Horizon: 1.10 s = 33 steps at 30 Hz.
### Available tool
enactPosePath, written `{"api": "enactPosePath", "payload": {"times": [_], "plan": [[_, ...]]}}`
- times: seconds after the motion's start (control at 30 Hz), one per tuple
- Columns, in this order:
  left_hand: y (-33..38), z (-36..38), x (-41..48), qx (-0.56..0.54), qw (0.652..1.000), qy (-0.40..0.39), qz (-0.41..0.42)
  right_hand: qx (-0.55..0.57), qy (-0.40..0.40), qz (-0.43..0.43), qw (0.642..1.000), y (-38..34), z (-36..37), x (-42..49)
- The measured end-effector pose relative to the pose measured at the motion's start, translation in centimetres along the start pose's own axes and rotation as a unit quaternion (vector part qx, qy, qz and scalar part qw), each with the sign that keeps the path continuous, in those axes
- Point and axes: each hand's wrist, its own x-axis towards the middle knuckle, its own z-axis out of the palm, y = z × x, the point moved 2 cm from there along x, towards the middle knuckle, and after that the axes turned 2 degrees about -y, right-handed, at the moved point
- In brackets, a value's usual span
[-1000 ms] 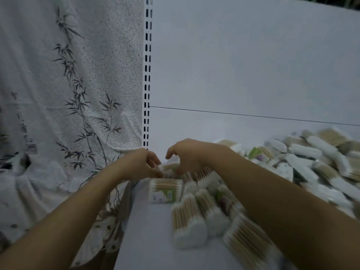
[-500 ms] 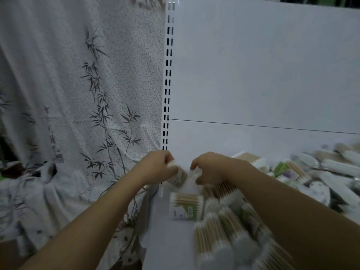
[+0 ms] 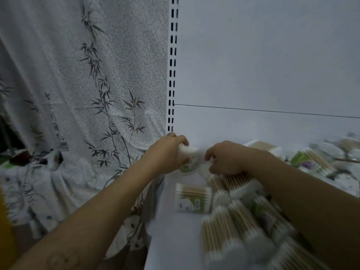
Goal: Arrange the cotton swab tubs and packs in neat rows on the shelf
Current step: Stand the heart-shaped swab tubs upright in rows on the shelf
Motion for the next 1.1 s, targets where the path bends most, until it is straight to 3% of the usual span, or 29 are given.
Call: {"api": "enactPosePath", "payload": {"times": [0.5,0.87,0.97,1.1], "plan": [[1.1,0.7,0.4,0.101,0.992,0.076,-0.015,-0.045,0.007,0.009,0.999,0.1,-0.5,0.0],[1.0,0.4,-0.2,0.200,0.979,0.033,-0.016,-0.015,0.005,0.018,1.000,-0.9,0.1,-1.8],[1.4,-0.2,-0.4,0.188,0.981,0.028,-0.035,-0.015,0.035,0.019,0.999,-1.0,-0.6,-2.5],[2.3,-2.4,-1.3,0.142,0.989,0.045,0.008,0.028,0.052,-0.002,0.998,-1.1,-2.2,-3.9]]}}
